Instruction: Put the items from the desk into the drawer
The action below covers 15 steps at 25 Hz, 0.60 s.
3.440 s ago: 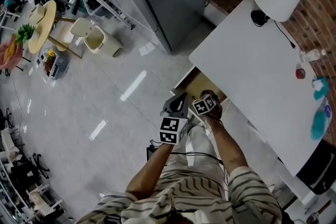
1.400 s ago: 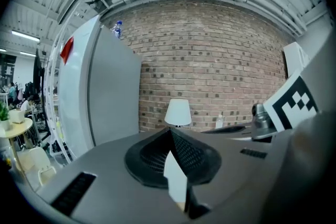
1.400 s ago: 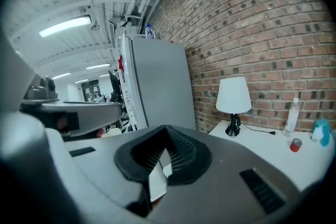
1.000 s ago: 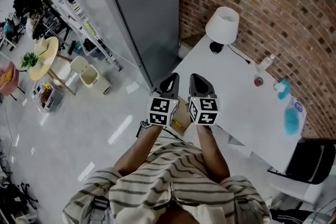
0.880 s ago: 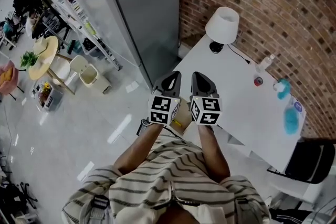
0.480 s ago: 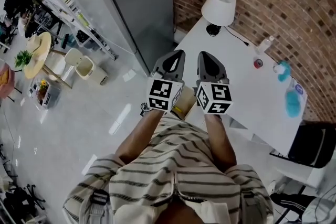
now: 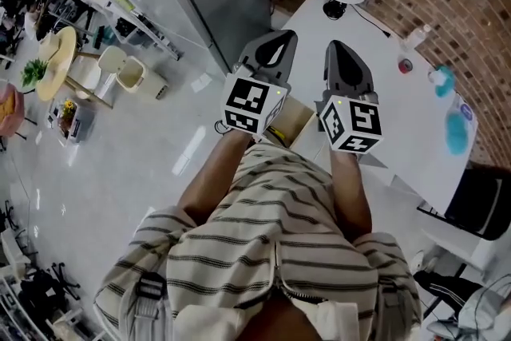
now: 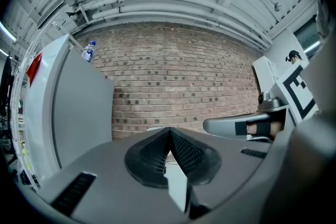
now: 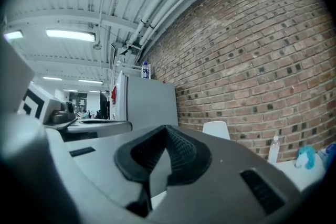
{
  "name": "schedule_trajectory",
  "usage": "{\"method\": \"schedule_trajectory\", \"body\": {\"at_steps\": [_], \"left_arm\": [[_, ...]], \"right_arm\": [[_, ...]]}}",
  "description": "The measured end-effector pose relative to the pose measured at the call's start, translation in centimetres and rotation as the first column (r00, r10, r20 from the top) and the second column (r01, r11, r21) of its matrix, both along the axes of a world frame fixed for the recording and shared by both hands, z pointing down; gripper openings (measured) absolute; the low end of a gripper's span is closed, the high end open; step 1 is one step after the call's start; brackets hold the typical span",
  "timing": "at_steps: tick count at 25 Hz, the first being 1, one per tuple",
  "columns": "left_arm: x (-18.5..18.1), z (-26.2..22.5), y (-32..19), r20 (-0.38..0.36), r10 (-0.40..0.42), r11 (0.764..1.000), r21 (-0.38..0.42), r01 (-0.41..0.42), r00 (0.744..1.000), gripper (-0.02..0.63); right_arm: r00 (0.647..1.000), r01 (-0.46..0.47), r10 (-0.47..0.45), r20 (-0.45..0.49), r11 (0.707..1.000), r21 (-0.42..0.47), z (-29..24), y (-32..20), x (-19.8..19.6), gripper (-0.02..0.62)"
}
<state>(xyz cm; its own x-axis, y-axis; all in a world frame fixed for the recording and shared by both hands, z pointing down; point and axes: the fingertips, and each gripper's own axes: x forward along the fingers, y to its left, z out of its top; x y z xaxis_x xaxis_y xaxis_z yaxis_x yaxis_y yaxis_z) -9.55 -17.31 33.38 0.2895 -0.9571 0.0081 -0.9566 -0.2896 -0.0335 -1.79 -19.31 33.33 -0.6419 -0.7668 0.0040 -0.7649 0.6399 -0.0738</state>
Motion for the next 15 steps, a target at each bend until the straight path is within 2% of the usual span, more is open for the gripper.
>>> {"method": "schedule_trajectory", "body": {"at_steps": [15], "left_arm": [[-0.7, 0.38, 0.09, 0.007, 0.015, 1.0, -0.007, -0.015, 1.0, -0.006]], "right_arm": [[0.999, -0.033, 0.033, 0.007, 0.999, -0.001, 0.42, -0.24, -0.02, 0.011]]}}
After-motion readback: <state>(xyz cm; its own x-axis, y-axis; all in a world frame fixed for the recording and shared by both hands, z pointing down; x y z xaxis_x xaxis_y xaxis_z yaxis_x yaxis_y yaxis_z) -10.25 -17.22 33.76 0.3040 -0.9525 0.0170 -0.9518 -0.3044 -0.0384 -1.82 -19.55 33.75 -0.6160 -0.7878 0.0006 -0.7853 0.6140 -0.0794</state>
